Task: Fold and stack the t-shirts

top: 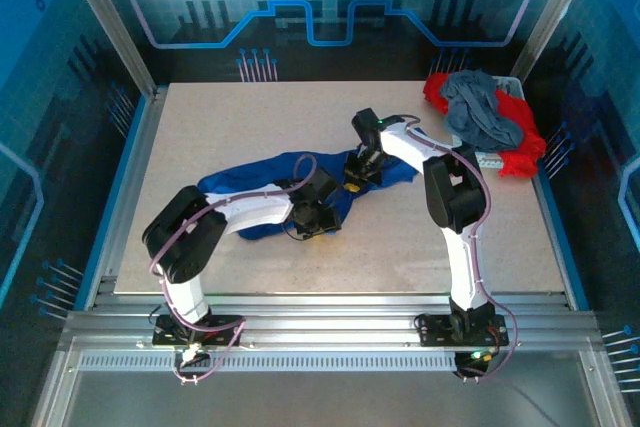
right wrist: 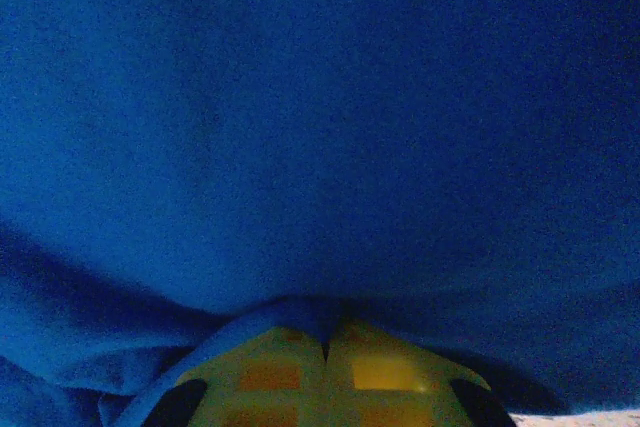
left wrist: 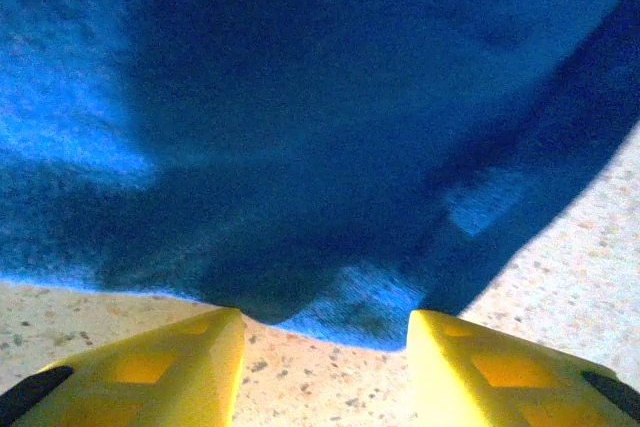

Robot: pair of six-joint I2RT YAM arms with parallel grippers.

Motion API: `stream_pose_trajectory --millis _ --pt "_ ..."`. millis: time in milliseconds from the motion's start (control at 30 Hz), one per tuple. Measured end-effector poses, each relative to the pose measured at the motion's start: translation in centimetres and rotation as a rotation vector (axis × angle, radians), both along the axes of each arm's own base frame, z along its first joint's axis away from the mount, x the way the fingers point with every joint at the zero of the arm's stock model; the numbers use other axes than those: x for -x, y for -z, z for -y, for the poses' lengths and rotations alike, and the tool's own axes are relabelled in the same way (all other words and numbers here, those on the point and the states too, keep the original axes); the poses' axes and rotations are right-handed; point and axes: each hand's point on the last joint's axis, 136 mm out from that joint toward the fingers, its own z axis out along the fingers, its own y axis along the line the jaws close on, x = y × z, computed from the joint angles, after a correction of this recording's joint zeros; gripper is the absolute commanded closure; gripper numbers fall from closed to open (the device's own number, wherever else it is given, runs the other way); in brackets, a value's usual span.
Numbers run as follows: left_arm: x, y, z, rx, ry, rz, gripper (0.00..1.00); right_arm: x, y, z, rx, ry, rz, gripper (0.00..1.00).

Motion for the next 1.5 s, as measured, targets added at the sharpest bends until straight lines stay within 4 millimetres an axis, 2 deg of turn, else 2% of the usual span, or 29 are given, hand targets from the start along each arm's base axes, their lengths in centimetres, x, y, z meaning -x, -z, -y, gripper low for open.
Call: stream_pose_trajectory --millis 67,100,167,200,300,400,467,500,567,633,700,733,800,867,900,1000,1067,1133,1267,1500 --pt "-0.3 0.4 0.1 -0.024 -0.001 -0.015 0.57 0.1 0.3 0.0 0.0 -0.001 0.0 1.0" --pt "-0.4 0.4 0.1 -0.033 -0.001 -0.022 0.63 0.2 0.4 0.1 0.001 -0.001 -0.001 1.0" --pt "-1.4 0.4 0.9 -0.036 0.001 -0.009 0.92 0.7 0.6 0.3 0.004 -0.003 -0.009 1.0" --pt "-1.9 0.4 1.1 -0.042 -0.001 -0.002 1.0 0.8 0.6 0.4 0.006 -0.003 -0.011 1.0" --pt "-2.9 0.5 0.8 -0.089 -0.008 0.028 1.0 1.4 0.2 0.7 0.01 -0.002 -0.008 1.0" --pt "-2.7 0.2 -1.2 -0.172 -0.022 0.05 1.0 2.2 -1.1 1.3 0.014 -0.001 0.016 1.0" --pt "-1.7 -1.0 -3.3 -0.218 -0.033 0.071 1.0 2.7 -2.6 1.6 0.011 -0.002 0.044 1.0" --pt "-1.0 -1.9 -4.3 -0.231 -0.04 0.084 1.0 3.0 -3.3 1.6 0.006 -0.005 0.056 0.97" --pt "0.4 -4.8 -6.5 -0.232 -0.061 0.133 1.0 4.3 -5.1 1.2 -0.015 -0.025 0.087 0.73" --pt "1.6 -8.2 -8.7 -0.209 -0.099 0.197 1.0 5.9 -6.6 0.6 -0.026 -0.062 0.117 0.55" --pt "2.9 -11.0 -11.5 -0.187 -0.153 0.25 1.0 7.5 -7.8 0.6 -0.024 -0.091 0.149 0.5" --pt "3.6 -12.1 -13.5 -0.183 -0.196 0.271 1.0 8.1 -8.3 1.1 -0.018 -0.09 0.166 0.49" --pt "4.7 -13.5 -17.3 -0.183 -0.296 0.3 1.0 8.4 -9.0 3.4 0.003 -0.046 0.19 0.46" --pt "6.1 -14.7 -20.8 -0.189 -0.396 0.328 1.0 7.3 -9.2 7.0 0.046 0.049 0.212 0.43" --pt "6.6 -15.3 -21.9 -0.189 -0.428 0.344 1.0 6.6 -9.1 8.8 0.071 0.099 0.221 0.43" --pt "8.0 -16.6 -24.5 -0.203 -0.496 0.389 1.0 4.5 -8.7 14.0 0.147 0.239 0.233 0.44" --pt "8.8 -17.0 -25.7 -0.248 -0.516 0.391 1.0 3.8 -8.0 16.1 0.196 0.292 0.227 0.45" --pt "9.0 -17.3 -26.8 -0.3 -0.533 0.39 1.0 3.2 -7.4 17.0 0.236 0.311 0.22 0.45" --pt "8.6 -18.1 -28.0 -0.347 -0.568 0.4 1.0 1.5 -6.3 17.1 0.256 0.332 0.216 0.46" --pt "7.5 -17.8 -27.6 -0.361 -0.547 0.391 1.0 -2.3 -5.8 14.7 0.232 0.335 0.264 0.54"
